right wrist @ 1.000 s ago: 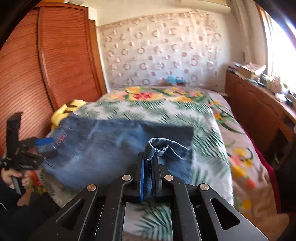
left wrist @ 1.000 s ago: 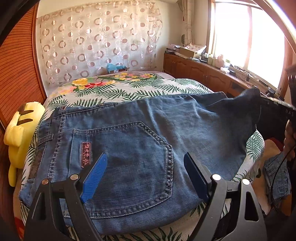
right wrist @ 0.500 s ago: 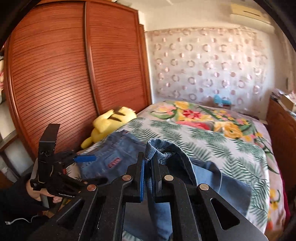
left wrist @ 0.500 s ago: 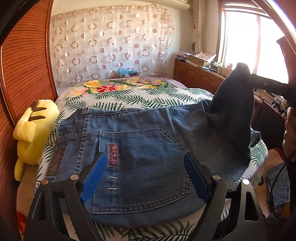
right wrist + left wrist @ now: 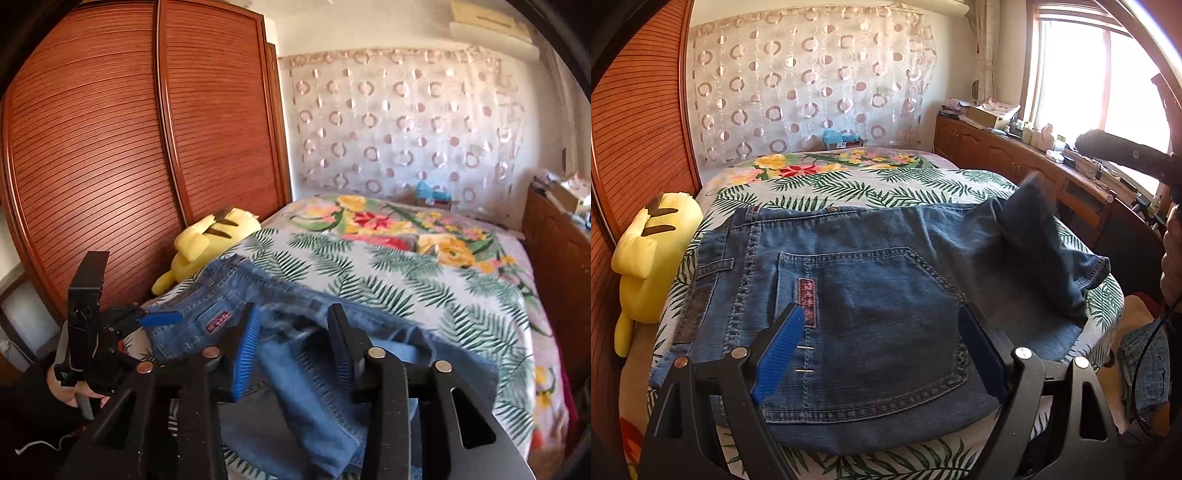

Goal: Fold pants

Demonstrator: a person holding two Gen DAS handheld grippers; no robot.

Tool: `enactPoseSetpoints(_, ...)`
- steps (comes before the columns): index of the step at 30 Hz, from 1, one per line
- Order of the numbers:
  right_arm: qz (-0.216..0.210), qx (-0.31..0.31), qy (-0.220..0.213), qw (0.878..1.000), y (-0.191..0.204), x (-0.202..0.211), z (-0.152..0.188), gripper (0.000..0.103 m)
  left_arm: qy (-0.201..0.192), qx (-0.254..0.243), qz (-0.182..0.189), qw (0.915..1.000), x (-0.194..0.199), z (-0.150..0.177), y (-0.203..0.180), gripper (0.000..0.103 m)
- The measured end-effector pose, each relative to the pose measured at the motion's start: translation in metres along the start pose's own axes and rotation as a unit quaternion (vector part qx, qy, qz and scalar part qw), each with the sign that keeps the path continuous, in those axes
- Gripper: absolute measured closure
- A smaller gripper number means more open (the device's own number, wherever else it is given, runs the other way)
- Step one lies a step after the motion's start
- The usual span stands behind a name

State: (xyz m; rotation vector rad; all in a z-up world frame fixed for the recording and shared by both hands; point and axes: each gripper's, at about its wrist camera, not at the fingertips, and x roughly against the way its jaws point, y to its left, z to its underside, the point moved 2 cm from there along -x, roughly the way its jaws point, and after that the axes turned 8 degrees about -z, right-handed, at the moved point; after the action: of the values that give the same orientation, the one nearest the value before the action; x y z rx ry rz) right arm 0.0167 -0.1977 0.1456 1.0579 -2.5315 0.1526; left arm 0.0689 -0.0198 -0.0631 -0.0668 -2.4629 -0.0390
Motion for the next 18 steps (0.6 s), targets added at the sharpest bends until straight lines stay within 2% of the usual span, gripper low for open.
enactPoseSetpoints(4, 0.024, -0.001, -0.006, 1.0, -0.003, 0.011, 0.015, 0.058, -0.003, -0.007, 0.005, 1.0, 0.003, -0.002, -0.005, 0.018)
enactPoseSetpoints(8, 0.059, -0.016, 0.011, 0.998, -0.016, 0.001, 0.031, 0.055, -0.009, -0.01, 0.013, 0.9998, 0.004, -0.006, -0.009, 0.018)
enactPoseSetpoints(18, 0.068, -0.071, 0.063, 0.993, -0.033, -0.044, 0.06, 0.055, 0.005, -0.04, 0.043, 0.9982, -0.026, -0.019, -0.032, 0.018)
